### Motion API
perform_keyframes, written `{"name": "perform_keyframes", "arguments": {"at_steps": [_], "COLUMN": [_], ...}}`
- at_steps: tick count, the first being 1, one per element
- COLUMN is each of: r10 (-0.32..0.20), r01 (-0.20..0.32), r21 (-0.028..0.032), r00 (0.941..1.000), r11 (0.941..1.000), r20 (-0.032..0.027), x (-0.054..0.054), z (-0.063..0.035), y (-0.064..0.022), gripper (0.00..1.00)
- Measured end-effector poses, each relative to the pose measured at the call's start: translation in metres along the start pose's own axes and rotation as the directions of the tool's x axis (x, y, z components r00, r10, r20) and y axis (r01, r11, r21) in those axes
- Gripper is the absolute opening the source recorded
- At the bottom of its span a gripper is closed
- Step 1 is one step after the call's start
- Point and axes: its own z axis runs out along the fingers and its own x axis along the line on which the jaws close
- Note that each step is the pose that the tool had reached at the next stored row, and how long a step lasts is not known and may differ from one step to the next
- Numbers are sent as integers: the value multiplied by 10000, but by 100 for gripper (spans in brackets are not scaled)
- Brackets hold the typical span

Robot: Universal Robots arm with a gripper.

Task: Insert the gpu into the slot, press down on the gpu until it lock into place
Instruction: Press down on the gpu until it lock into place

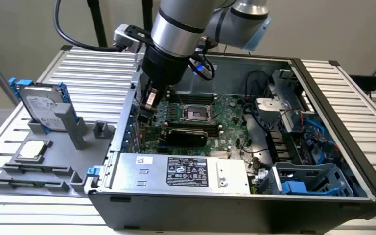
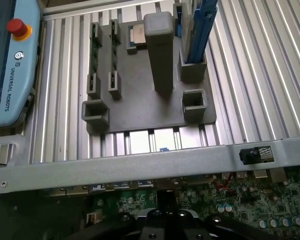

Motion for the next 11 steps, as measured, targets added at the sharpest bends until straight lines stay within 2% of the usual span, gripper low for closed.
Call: {"name": "perform_keyframes", "arguments": {"at_steps": [11], "r10": [380], "r01": [-379], "r21": [-41], "r00": [9992], "r11": [9993], "r20": [110], "x": [1], "z": [13], "y": [17], "gripper": [11]}}
